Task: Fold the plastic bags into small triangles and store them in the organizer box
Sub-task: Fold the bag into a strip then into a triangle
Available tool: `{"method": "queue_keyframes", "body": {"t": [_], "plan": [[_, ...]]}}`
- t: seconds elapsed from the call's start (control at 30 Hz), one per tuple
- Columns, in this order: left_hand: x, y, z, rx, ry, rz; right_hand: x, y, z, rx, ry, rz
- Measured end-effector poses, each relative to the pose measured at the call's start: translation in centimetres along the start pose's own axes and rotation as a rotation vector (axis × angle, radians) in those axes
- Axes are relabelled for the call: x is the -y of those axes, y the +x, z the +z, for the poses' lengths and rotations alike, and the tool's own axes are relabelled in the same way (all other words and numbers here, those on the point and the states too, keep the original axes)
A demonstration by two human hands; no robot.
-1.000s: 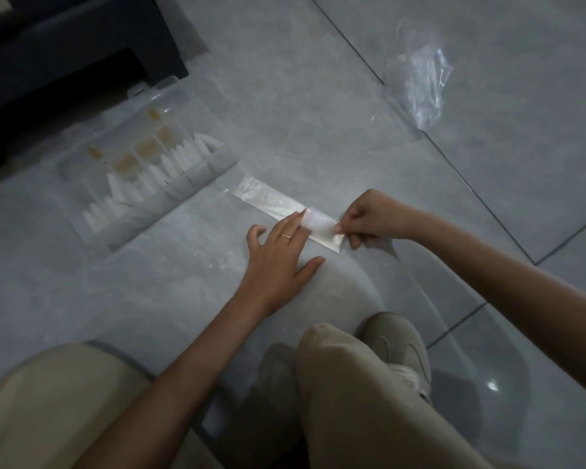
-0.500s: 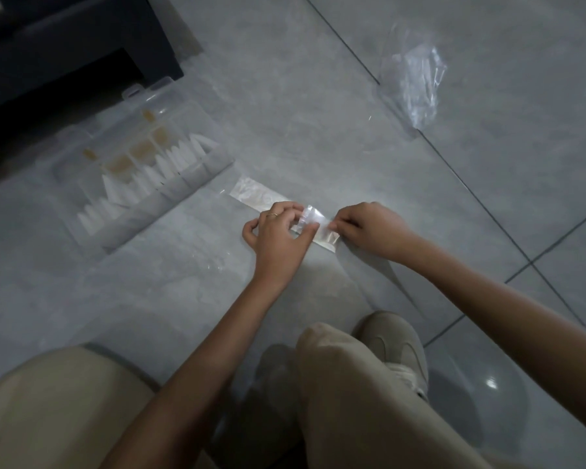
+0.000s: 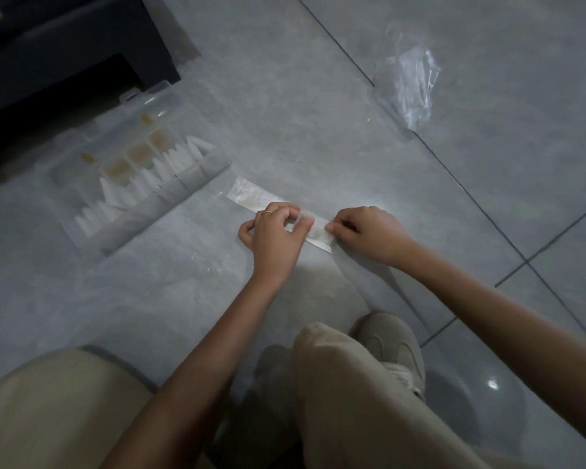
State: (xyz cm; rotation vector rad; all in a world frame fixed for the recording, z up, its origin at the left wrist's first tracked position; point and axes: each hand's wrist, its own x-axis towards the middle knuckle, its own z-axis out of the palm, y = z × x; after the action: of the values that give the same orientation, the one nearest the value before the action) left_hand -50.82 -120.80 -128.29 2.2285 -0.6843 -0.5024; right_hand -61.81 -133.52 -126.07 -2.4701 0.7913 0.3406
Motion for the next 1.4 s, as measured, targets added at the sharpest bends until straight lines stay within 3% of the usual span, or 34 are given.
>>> {"method": "queue_keyframes", "body": {"t": [0.1,0.2,0.3,0.4,0.5,0.8,0.9,1.0,1.07,1.1,1.17,1.4], "plan": [[-0.1,0.0,0.3,-0.040,0.067,0.018,-0.1,-0.2,0.3,0.002,0.136,0.022],[0.0,0.1,0.6,-0.050,0.113,0.046,-0.4,-1.6,0.8,-0.200,0.458,0.010],[0.1,0.1,0.7,-0.066,0.132,0.060,-1.5,-3.4,1.3,-0.366,0.191,-0.195],[0.2,0.2,0.8,-0.076,0.138,0.081,-2.5,-4.3,1.9,-0.280,-0.203,-0.419],[0.3,0.3,0.7,-0.083,0.142,0.113,-3.1,-4.5,2.8,-0.197,-0.397,-0.485],[0.9,1.1,-0.2,-0.045,0.168,0.207,-3.3,-4.2,3.4,-0.164,-0.405,-0.489],[1.2,0.9,-0.3,-0.107,0.244,0.280,-3.5,-3.9,3.1,-0.150,-0.410,-0.471],[1.4,-0.2,-0.3,-0.100,0.390,0.589,-3.4,-3.8,3.3,-0.153,-0.459,-0.483],[2.2,-1.3,0.1,0.078,0.564,0.841,-3.4,-3.7,3.3,-0.161,-0.491,-0.499],[2.8,-1.8,0.2,0.163,0.647,0.884,-3.4,-3.7,3.2,-0.164,-0.510,-0.509],[4.1,-2.0,-0.3,0.255,0.749,0.825,-3.2,-3.7,3.1,-0.183,-0.550,-0.531],[4.8,-1.6,-1.6,0.271,0.761,0.720,-3.8,-2.2,1.2,-0.422,-0.585,-0.677]]}}
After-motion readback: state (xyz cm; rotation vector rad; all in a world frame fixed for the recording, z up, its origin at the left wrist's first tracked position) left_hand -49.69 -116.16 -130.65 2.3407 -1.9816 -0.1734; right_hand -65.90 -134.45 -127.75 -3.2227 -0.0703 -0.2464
